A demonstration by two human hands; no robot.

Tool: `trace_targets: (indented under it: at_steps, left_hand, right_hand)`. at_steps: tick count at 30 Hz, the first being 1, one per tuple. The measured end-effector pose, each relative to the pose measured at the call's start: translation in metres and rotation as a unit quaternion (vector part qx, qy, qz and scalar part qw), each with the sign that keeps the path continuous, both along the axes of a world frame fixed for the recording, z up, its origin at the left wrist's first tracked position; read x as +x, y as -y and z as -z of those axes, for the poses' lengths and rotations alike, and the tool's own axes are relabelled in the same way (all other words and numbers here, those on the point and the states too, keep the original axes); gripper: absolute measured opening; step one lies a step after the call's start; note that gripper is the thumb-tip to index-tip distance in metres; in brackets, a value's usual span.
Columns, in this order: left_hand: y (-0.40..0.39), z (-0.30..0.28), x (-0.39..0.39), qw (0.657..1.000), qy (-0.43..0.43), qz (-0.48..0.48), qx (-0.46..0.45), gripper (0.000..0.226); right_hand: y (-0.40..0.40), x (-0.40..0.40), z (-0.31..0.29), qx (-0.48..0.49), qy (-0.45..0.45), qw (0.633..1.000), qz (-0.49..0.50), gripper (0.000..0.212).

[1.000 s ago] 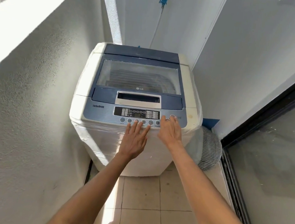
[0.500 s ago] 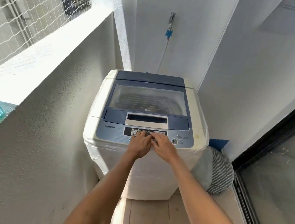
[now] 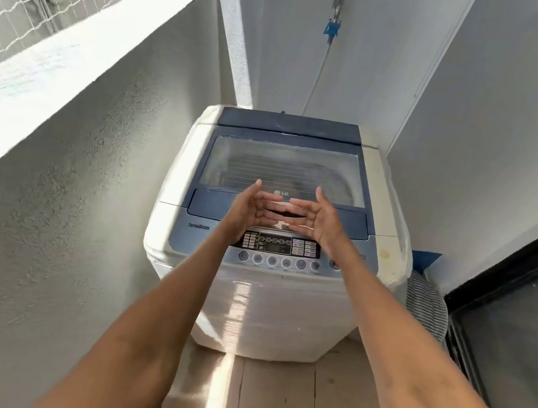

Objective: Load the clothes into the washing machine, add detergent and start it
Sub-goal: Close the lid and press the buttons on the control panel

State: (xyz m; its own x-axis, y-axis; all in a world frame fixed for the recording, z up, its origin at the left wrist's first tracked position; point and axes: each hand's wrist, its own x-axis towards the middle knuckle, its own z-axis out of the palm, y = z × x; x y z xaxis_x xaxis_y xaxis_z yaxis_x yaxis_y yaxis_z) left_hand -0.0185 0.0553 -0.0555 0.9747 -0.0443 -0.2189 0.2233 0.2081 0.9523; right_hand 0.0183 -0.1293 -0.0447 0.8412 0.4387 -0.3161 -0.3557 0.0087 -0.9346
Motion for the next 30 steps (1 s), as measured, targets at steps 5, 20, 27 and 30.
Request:
trace_targets:
  at_steps: [5, 20, 27, 30]
  left_hand:
    - [-0.006, 0.007, 0.006, 0.999, -0.013, -0.005, -0.039, 0.063]
    - [0.005, 0.012, 0.004, 0.998, 0.010, -0.030, 0.045, 0.068]
    - [0.005, 0.010, 0.004, 0.999, -0.003, -0.026, 0.043, 0.071]
    - [0.006, 0.009, 0.004, 0.999, -0.010, -0.025, 0.043, 0.072]
  right_hand:
    - [-0.003, 0.012, 0.003, 0.038, -0.029, 0.999, -0.010, 0.068]
    - [-0.015, 0.011, 0.010, -0.037, 0.039, 0.998, -0.043, 0.069]
    - [-0.015, 0.010, 0.008, -0.053, 0.033, 0.997, -0.039, 0.071]
    - [-0.014, 0.010, 0.008, -0.050, 0.034, 0.997, -0.040, 0.072]
